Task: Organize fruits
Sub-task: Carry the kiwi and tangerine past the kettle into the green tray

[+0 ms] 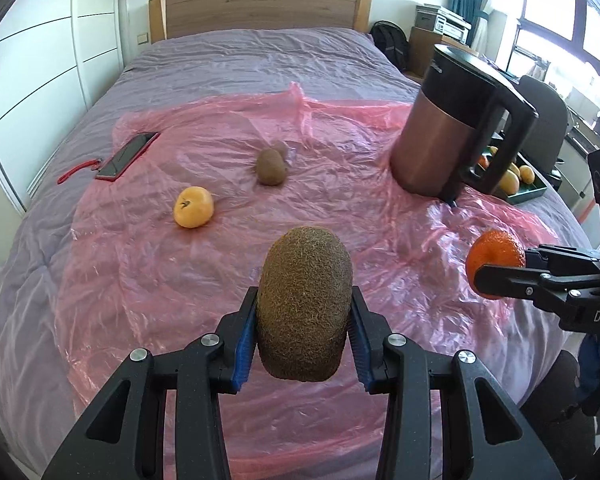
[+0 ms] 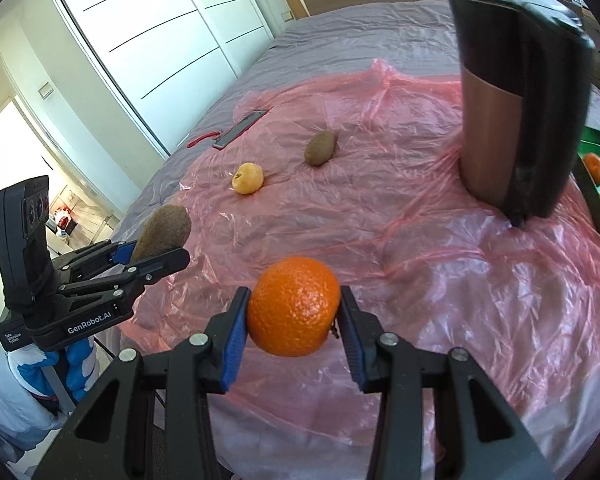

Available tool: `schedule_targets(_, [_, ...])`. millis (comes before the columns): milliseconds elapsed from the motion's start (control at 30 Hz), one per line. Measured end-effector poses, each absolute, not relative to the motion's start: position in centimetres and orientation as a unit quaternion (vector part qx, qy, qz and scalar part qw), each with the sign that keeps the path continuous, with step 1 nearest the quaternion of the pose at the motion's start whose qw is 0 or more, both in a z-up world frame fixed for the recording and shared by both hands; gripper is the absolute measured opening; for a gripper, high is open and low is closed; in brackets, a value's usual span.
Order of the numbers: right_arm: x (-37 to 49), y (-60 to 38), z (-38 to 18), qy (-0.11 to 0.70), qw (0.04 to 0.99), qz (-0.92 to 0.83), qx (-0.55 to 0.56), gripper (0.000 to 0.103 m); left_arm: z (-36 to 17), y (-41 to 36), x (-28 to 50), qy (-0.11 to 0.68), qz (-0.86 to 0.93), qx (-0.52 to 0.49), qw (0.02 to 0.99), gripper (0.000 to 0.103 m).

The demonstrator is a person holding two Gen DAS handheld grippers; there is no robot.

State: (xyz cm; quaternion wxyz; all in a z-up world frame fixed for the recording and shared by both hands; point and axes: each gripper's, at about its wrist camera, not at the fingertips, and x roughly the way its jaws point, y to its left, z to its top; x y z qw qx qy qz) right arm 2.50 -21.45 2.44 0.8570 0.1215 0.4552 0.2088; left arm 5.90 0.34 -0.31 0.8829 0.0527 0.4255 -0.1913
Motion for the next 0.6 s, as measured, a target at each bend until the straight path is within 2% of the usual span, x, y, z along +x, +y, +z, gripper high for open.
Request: schedule_targets(600, [-3.7,-37.4,3.6,0.404,0.889,0.110,0.185,0.042,1.9,-14.6,0.7,0.424,-0.285,0.109,0.853,0.036])
